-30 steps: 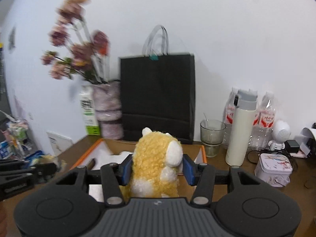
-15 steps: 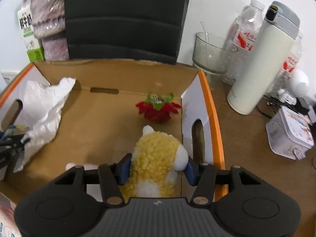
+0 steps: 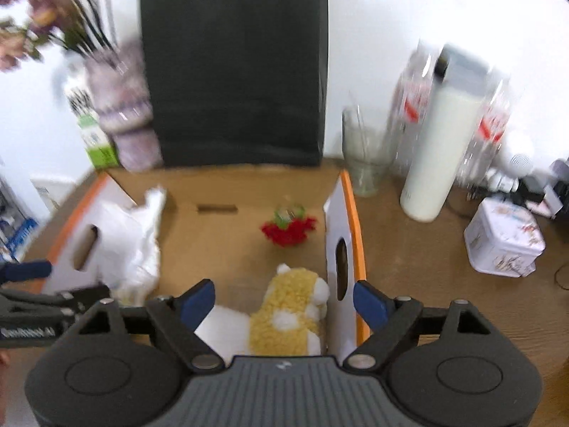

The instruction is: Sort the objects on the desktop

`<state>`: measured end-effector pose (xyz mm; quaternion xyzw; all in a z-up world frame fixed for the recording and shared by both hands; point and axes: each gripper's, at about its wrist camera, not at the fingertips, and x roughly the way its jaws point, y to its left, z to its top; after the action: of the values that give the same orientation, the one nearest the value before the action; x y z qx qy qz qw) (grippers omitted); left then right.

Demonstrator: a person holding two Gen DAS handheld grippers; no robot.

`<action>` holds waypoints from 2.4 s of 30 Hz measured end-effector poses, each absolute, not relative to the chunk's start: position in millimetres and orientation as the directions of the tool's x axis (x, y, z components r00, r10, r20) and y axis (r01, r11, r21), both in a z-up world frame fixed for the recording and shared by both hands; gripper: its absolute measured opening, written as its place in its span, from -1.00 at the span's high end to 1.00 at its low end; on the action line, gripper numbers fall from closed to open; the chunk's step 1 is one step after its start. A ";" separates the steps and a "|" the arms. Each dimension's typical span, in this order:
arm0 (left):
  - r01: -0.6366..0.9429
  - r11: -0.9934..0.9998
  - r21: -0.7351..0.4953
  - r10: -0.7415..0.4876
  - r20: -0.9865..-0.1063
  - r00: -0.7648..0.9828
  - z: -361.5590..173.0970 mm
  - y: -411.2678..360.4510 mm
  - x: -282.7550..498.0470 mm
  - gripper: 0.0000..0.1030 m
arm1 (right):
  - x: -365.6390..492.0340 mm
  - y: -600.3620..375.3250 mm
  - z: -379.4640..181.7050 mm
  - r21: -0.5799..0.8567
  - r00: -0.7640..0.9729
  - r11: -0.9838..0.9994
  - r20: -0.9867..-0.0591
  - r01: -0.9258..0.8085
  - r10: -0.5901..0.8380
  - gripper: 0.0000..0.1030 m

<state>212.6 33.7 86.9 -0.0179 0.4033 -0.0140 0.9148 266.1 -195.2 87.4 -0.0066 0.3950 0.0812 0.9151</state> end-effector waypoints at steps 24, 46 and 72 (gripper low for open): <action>0.106 0.994 -0.025 -0.104 -0.501 0.859 48.4 3.8 -117.4 -1.00 | -99.1 -206.1 37.7 0.081 0.828 0.968 -0.504 -0.237 0.245 -0.96; 0.076 0.995 -0.058 -0.095 -0.522 0.848 17.3 25.7 -71.5 -1.00 | -106.4 -188.9 10.0 0.005 0.838 0.970 -0.503 -0.242 0.212 -0.93; 0.186 0.982 -0.009 -0.163 -0.527 0.834 10.7 12.8 100.0 -0.68 | 25.0 -240.2 13.3 0.224 0.826 0.961 -0.502 -0.164 0.258 0.78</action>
<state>100.0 12.8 10.7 0.0211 0.2732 -0.0911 0.9574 25.0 -240.2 13.3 0.0860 0.2736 0.1110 0.9515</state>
